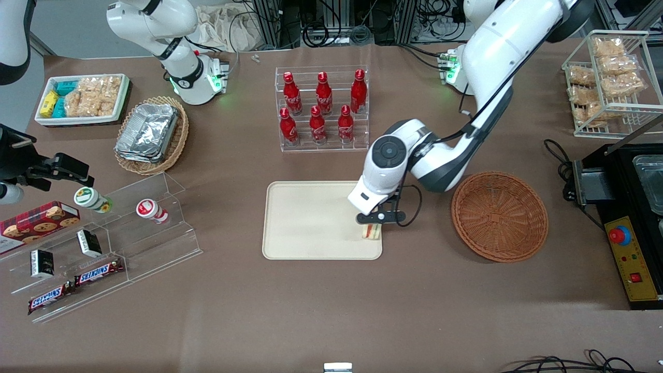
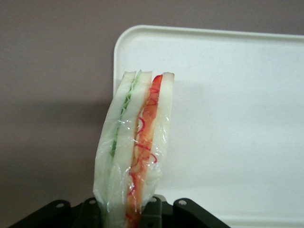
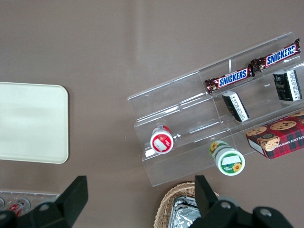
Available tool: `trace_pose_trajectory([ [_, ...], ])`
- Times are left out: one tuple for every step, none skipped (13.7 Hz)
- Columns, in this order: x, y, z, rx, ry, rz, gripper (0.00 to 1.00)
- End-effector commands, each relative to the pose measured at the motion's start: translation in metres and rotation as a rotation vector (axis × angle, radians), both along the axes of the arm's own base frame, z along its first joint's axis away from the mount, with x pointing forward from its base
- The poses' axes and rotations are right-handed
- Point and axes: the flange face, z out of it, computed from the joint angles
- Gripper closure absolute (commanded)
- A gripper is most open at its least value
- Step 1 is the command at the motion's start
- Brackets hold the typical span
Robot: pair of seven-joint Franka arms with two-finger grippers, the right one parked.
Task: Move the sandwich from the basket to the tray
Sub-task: 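Lift the sandwich and carry it over the cream tray, then lower the sandwich onto the tray and open the left gripper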
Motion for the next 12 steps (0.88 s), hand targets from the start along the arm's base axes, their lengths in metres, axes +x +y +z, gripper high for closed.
trace_pose_trajectory([
  [0.003,-0.009,-0.014,0.015,-0.018,0.006,1.00],
  [0.002,-0.010,-0.017,0.008,-0.020,0.003,1.00],
  [0.003,-0.010,-0.021,0.000,-0.017,0.003,0.81],
  [0.003,-0.010,-0.027,0.002,-0.010,0.005,0.28],
  [0.004,-0.010,-0.027,0.005,-0.015,-0.002,0.00],
  [0.005,-0.009,-0.025,0.009,-0.023,-0.006,0.00],
  [0.004,-0.009,-0.024,0.015,-0.023,-0.010,0.00],
  [0.003,-0.009,-0.024,0.017,-0.024,-0.013,0.00],
  [0.004,-0.010,-0.021,0.019,-0.032,-0.018,0.00],
  [0.010,-0.009,-0.011,0.009,-0.046,0.004,0.00],
  [0.016,-0.008,0.011,-0.001,-0.066,0.046,0.00],
  [0.022,-0.002,0.036,0.021,-0.082,0.062,0.00],
])
